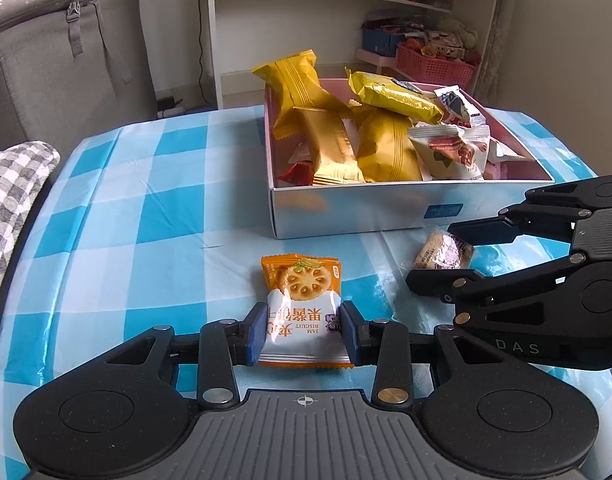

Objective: Organize snacks
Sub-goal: 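Grasp the lotus-print packet with the left tool while the right tool grasps the square biscuit packet, then carry both packets into the pink box and lower them among the snacks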

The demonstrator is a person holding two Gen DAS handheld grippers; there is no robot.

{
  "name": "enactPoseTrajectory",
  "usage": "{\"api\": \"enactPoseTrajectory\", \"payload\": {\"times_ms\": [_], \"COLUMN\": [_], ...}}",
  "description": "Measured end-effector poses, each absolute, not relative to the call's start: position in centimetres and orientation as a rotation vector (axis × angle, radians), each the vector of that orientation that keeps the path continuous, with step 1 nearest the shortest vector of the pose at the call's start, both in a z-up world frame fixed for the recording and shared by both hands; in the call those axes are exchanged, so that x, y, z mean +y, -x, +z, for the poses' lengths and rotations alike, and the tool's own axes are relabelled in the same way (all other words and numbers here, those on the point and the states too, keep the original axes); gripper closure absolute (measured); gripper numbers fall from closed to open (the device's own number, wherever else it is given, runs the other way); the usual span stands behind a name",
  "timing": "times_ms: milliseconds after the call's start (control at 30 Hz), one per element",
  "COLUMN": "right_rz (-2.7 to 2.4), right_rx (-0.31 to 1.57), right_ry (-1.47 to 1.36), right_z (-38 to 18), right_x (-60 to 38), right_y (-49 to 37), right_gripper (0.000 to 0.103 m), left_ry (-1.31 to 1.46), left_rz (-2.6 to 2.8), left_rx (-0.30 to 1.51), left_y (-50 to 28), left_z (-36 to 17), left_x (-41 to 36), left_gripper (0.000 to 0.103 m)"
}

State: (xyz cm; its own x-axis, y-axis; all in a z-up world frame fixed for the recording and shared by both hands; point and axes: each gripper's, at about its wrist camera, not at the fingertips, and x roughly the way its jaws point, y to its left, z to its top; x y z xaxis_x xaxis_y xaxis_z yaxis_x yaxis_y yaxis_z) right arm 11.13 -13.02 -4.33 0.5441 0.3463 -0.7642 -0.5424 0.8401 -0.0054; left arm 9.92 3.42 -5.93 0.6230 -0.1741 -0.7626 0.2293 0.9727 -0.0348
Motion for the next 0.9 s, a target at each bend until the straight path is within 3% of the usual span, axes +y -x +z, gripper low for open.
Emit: {"api": "enactPoseTrajectory", "payload": {"times_ms": [900], "right_rz": [0.436], "right_rx": [0.870], "right_ry": [0.071], "right_z": [0.0], "right_x": [-19.5], "right_y": [-9.7], "right_gripper": [0.066], "left_ry": [0.045], "left_rz": [-0.247], "left_rx": [0.802], "left_y": [-9.0], "left_z": [-1.6], "left_x": [3.5], "left_gripper": [0.067]}}
